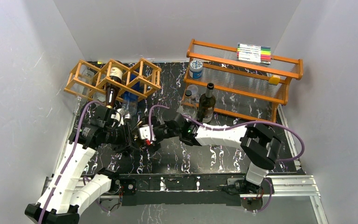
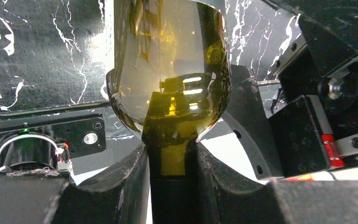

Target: Take the wine bottle off the wine rack

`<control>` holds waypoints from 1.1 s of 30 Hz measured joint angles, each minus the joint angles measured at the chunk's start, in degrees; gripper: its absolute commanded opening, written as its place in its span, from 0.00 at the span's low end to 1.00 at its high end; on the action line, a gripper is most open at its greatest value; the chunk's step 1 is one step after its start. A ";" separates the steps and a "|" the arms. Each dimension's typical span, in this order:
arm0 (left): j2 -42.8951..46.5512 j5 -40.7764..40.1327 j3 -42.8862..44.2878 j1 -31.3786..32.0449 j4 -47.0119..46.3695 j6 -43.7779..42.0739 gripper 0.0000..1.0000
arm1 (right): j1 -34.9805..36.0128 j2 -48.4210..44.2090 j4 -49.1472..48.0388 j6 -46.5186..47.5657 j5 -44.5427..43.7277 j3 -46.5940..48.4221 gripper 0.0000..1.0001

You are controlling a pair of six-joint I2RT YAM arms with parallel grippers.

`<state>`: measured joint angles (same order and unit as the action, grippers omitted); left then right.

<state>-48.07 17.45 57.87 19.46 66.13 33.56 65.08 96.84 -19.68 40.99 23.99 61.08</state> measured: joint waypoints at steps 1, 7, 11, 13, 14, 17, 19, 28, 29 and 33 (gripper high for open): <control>-0.15 -0.04 0.07 0.00 0.35 0.04 0.00 | 0.09 0.83 -0.85 0.76 -0.20 0.13 0.98; -1.31 0.39 0.15 -0.02 0.79 0.07 0.00 | 1.16 3.32 -3.21 2.05 -1.09 0.79 0.98; -1.33 -0.83 0.15 -0.28 1.16 0.15 0.00 | 1.70 5.33 -4.57 3.26 -1.57 1.92 0.98; -1.36 -0.81 0.15 -0.26 1.42 0.15 0.01 | 2.05 5.66 -4.96 3.69 -1.86 1.92 0.98; -1.33 -0.66 0.15 -0.28 1.51 0.15 0.01 | 2.21 5.68 -5.01 3.82 -2.03 1.92 0.98; -1.33 -0.52 0.15 -0.28 1.53 0.15 0.01 | 2.56 6.05 -5.84 3.82 -2.43 1.92 0.98; -1.36 -0.70 0.15 -0.28 1.62 0.37 0.03 | 2.71 6.71 -6.88 3.85 -2.45 1.92 0.98; -2.08 -0.76 0.17 -0.28 2.05 0.52 0.29 | 4.09 8.55 -11.58 1.99 -5.44 1.29 0.89; -2.14 -0.74 0.20 -0.31 2.08 0.50 0.35 | 4.20 8.55 -12.35 1.73 -5.77 0.90 0.85; -2.47 -0.63 1.31 -0.46 1.44 -0.52 0.57 | 4.46 8.52 -14.45 -2.36 -6.91 -0.72 0.67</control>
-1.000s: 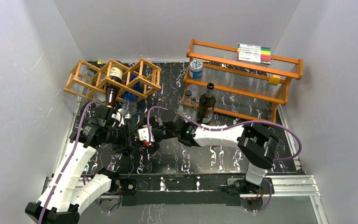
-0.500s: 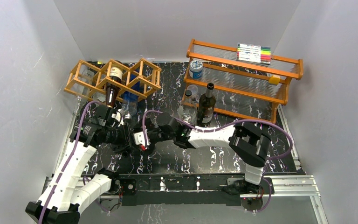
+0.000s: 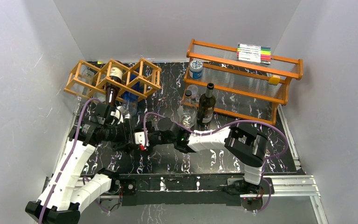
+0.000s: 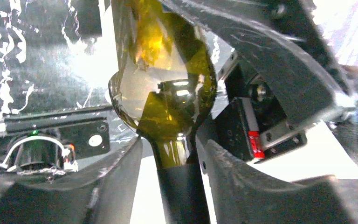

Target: Take the wine bottle off the wine rack

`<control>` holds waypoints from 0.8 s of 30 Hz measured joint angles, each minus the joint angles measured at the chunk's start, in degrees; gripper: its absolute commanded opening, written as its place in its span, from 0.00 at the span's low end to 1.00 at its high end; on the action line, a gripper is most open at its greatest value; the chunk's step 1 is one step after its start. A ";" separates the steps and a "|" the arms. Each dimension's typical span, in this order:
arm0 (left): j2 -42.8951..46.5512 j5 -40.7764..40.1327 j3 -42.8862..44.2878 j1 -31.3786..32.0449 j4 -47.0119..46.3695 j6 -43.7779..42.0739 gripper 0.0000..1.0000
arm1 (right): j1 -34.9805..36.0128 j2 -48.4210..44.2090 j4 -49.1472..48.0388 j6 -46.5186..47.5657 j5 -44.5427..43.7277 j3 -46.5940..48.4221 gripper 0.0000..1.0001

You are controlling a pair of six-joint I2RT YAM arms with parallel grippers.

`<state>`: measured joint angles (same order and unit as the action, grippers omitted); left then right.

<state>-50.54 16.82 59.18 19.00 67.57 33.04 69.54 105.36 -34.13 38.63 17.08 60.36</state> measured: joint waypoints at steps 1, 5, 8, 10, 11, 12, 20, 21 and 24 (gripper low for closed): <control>0.07 0.00 0.70 -0.09 -0.22 -0.31 0.61 | -0.13 -0.15 -1.25 -1.20 -0.24 -0.68 0.65; 0.55 -0.15 3.45 -0.22 -2.84 -1.42 0.76 | -0.52 -2.27 -4.61 -7.69 -2.10 -3.32 0.53; 0.61 0.17 4.02 -0.24 -4.13 -2.36 0.90 | -0.52 -3.32 -6.62 -10.78 -3.45 -5.01 0.53; 0.33 -0.04 4.76 -0.31 -4.39 -2.89 0.94 | -0.52 -3.98 -7.72 -12.81 -4.52 -5.90 0.52; 0.09 -0.13 5.44 -0.31 -4.50 -3.06 0.95 | -0.52 -4.39 -7.87 -13.94 -5.09 -6.32 0.52; -0.24 -0.11 6.49 -0.26 -4.57 -3.45 0.96 | -0.52 -4.81 -7.98 -15.17 -5.84 -6.71 0.51; -0.42 -5.88 17.73 0.00 -5.92 -5.62 0.98 | -1.33 -7.69 -8.61 -23.41 -13.73 -9.57 0.47; -0.02 -7.10 18.86 0.00 -6.45 -5.66 0.98 | -1.46 -8.13 -8.50 -24.09 -14.69 -9.94 0.46; 2.29 -11.02 20.48 0.15 -8.02 -5.84 0.98 | -1.70 -8.92 -8.41 -26.10 -17.66 -10.67 0.46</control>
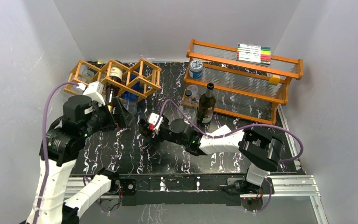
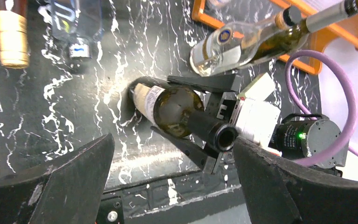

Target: Take the wine bottle off the wine rack

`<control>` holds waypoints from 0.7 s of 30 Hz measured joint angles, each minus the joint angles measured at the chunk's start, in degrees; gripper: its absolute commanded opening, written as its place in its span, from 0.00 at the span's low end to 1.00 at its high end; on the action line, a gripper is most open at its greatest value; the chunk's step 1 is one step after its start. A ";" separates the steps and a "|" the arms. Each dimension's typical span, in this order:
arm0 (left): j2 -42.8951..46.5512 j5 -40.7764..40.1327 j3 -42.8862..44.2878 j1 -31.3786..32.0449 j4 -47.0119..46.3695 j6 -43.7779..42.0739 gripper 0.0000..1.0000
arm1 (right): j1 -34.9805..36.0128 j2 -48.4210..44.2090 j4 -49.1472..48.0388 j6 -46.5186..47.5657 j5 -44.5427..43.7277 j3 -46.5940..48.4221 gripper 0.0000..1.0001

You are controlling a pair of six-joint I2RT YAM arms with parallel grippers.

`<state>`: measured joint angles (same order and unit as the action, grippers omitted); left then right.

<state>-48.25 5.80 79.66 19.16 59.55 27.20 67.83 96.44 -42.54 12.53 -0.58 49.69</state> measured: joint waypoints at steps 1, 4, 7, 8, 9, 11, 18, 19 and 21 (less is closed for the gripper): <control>1.03 -1.25 0.02 0.00 -0.33 0.00 0.98 | -0.07 -0.11 0.09 -0.72 -1.55 -0.11 0.46; 3.69 -3.54 0.02 0.00 -0.44 -0.02 0.98 | -0.39 -0.76 0.24 -2.49 -5.81 -0.72 0.45; 5.05 -4.55 -0.04 0.00 -0.46 0.00 0.98 | -0.92 -2.29 2.97 -4.33 -9.97 -0.85 0.44; 5.14 -4.72 -0.13 0.02 -0.48 0.00 0.98 | -1.07 -2.89 4.13 -4.92 -11.04 -0.85 0.44; 5.11 -4.83 -0.28 0.04 -0.55 0.00 0.98 | -1.16 -3.63 5.70 -5.57 -12.09 -0.87 0.43; 5.01 -4.98 -0.94 0.09 -0.87 0.02 0.98 | -1.53 -5.51 8.39 -6.86 -13.99 -1.51 0.43; 4.85 -4.96 -2.89 0.09 -1.84 0.07 0.98 | -2.27 -15.06 18.32 -10.29 -17.57 -5.62 0.40; 4.85 -4.92 -3.13 0.09 -2.14 0.09 0.98 | -2.49 -16.70 19.58 -10.82 -17.81 -6.23 0.40; 4.83 -4.76 -3.69 0.09 -2.82 0.17 0.98 | -3.06 -19.78 21.27 -11.54 -18.29 -7.74 0.40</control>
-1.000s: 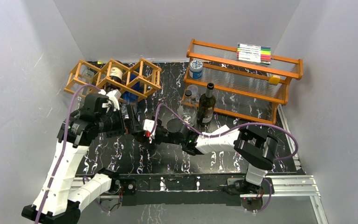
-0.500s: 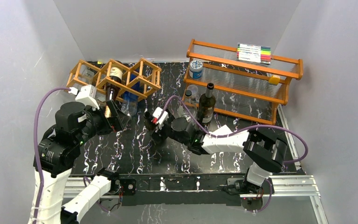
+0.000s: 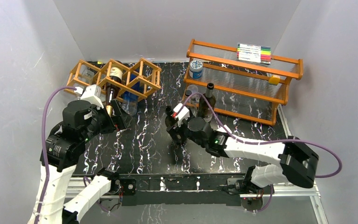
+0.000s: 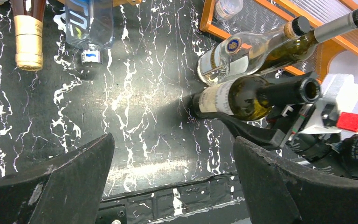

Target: Take the wine bottle off the wine rack

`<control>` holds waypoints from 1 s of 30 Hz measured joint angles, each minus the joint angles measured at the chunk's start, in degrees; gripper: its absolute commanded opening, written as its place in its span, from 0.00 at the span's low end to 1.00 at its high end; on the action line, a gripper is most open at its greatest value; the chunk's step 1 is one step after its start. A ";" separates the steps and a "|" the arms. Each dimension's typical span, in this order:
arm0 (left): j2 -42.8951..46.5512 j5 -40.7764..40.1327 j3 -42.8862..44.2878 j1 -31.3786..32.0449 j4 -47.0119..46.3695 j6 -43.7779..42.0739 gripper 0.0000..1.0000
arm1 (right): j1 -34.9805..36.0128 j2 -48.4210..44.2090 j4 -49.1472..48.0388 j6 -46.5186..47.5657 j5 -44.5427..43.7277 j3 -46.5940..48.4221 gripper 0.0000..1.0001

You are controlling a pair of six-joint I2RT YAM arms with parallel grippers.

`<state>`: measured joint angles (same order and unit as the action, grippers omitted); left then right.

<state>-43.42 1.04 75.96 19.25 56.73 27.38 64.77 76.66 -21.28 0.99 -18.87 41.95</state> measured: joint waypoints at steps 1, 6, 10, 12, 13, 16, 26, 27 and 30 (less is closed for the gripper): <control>0.00 0.11 -0.37 0.00 -0.33 0.09 0.98 | -0.42 -1.42 0.70 -0.42 -0.24 -0.72 0.40; -0.31 1.03 -1.25 0.00 -1.46 0.37 0.98 | -3.85 -6.99 2.16 -2.32 -0.94 -5.57 0.39; -0.37 1.49 -1.51 0.00 -1.92 0.68 0.98 | -7.45 -10.58 2.10 -3.80 -1.11 -9.16 0.39; -0.37 1.62 -1.51 0.00 -2.29 0.74 0.98 | -9.40 -12.04 1.97 -4.33 -1.07 -10.47 0.39; -0.37 1.68 -1.53 0.00 -2.43 0.76 0.98 | -10.21 -12.87 1.84 -4.59 -1.07 -11.17 0.39; -0.37 1.79 -1.53 0.00 -2.58 0.76 0.98 | -12.31 -15.08 1.79 -5.33 -1.22 -12.90 0.39; -0.39 2.08 -2.05 0.00 -3.08 0.85 0.98 | -16.68 -23.37 7.63 -5.46 -3.48 -15.98 0.39; -0.46 2.19 -2.23 0.00 -3.19 0.90 0.98 | -17.20 -23.93 8.04 -5.53 -3.63 -16.20 0.39; -0.96 2.56 -2.45 0.00 -3.45 0.96 0.98 | -18.97 -25.46 9.07 -5.79 -4.22 -16.76 0.38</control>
<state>-44.38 3.60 73.52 19.25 53.28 28.34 45.80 51.20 -12.21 -4.80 -23.09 25.19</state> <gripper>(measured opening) 0.981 0.881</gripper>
